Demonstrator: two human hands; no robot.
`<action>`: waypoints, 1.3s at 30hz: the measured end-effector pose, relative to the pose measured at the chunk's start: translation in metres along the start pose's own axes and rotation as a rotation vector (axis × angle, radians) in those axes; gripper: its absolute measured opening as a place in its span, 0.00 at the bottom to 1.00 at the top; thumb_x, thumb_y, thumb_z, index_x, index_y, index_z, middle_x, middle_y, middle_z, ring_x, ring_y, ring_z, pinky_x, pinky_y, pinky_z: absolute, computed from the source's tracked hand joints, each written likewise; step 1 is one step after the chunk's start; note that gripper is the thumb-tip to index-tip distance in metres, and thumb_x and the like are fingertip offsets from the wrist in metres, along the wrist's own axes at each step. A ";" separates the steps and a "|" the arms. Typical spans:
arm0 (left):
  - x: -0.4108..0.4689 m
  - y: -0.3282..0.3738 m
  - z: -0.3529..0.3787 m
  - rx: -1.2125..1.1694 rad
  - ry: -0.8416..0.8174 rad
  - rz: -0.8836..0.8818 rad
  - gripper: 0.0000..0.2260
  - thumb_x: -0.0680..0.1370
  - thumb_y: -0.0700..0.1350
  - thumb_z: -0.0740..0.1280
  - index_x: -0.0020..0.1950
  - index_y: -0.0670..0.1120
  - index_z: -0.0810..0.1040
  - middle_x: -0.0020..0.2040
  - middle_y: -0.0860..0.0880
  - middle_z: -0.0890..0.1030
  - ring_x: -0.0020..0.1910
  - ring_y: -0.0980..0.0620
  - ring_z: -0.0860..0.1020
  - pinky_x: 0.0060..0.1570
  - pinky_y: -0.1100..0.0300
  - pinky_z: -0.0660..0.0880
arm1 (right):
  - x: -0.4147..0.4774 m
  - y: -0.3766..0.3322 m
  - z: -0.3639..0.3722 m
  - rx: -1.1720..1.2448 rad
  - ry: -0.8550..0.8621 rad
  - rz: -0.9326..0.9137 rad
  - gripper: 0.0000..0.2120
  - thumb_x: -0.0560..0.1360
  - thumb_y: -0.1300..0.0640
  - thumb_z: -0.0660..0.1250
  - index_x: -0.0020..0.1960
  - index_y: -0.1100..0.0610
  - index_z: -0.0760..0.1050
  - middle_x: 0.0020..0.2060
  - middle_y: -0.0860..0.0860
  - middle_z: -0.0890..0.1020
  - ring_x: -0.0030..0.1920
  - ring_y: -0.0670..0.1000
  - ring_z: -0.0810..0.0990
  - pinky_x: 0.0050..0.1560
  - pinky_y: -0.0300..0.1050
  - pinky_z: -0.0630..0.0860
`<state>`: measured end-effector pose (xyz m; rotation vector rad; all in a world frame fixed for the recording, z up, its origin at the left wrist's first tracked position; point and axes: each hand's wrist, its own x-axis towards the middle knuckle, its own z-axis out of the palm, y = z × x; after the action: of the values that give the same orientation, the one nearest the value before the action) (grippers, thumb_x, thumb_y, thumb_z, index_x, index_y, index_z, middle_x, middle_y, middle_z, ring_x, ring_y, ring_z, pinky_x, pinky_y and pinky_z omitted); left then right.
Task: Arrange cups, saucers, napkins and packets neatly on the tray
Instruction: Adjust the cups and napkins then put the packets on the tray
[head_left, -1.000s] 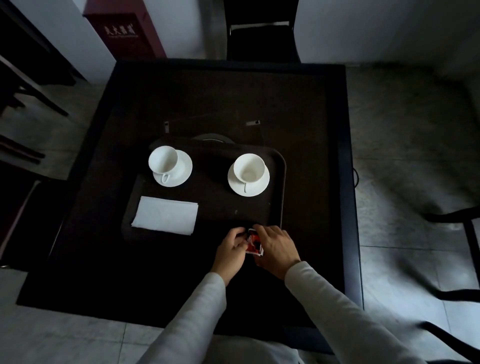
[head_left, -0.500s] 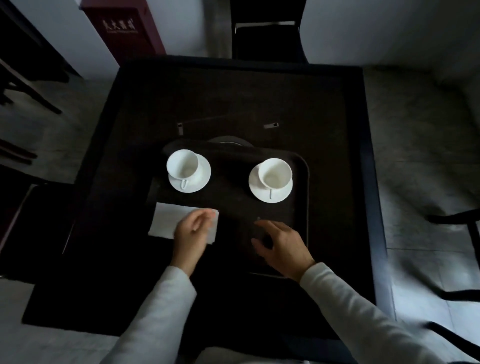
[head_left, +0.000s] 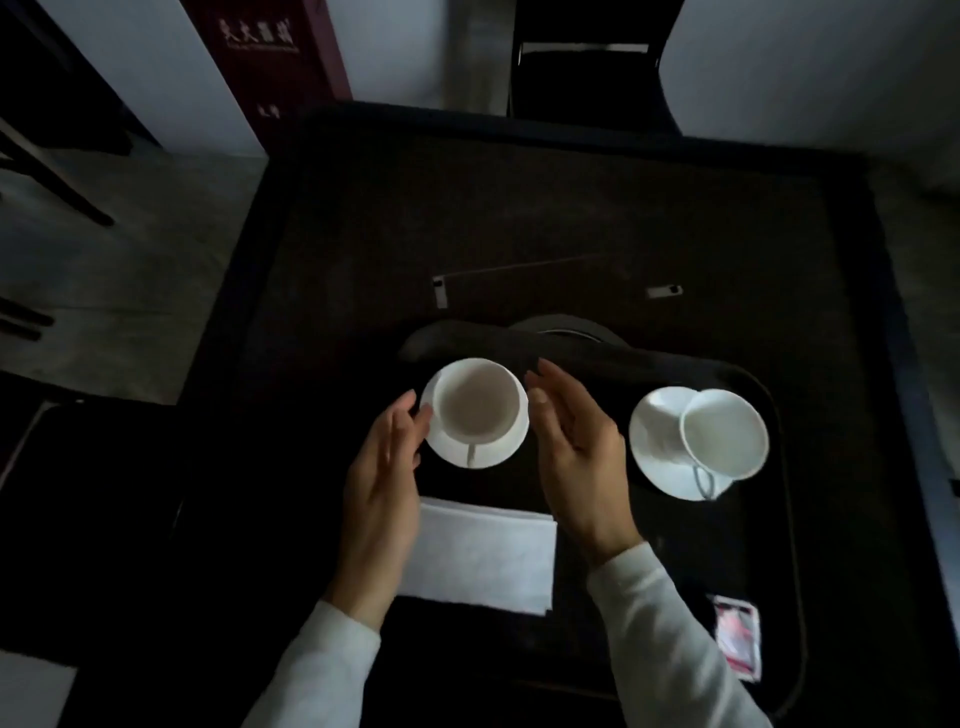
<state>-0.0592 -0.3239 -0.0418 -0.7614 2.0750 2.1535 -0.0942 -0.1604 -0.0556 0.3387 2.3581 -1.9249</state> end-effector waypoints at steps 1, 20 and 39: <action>0.002 -0.002 0.000 0.007 -0.010 0.002 0.24 0.77 0.63 0.55 0.71 0.57 0.73 0.63 0.57 0.82 0.66 0.62 0.77 0.67 0.61 0.70 | 0.001 0.004 0.005 0.008 0.009 -0.006 0.18 0.82 0.50 0.65 0.71 0.48 0.75 0.61 0.41 0.84 0.63 0.36 0.79 0.61 0.34 0.76; 0.021 -0.005 -0.009 0.104 -0.083 -0.055 0.30 0.75 0.71 0.50 0.75 0.64 0.67 0.66 0.64 0.80 0.61 0.82 0.69 0.49 0.89 0.60 | 0.027 0.011 0.021 -0.005 0.041 -0.039 0.17 0.81 0.47 0.64 0.67 0.51 0.79 0.56 0.42 0.86 0.61 0.41 0.83 0.62 0.49 0.79; -0.032 0.024 0.032 -0.293 0.104 -0.380 0.23 0.62 0.64 0.62 0.48 0.52 0.80 0.48 0.63 0.86 0.57 0.63 0.78 0.51 0.52 0.71 | 0.073 0.003 0.009 -0.027 -0.163 0.027 0.18 0.81 0.42 0.60 0.55 0.51 0.85 0.50 0.46 0.89 0.57 0.43 0.85 0.66 0.51 0.76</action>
<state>-0.0495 -0.2867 -0.0086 -1.2078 1.5059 2.2516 -0.1654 -0.1597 -0.0753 0.2017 2.2617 -1.8312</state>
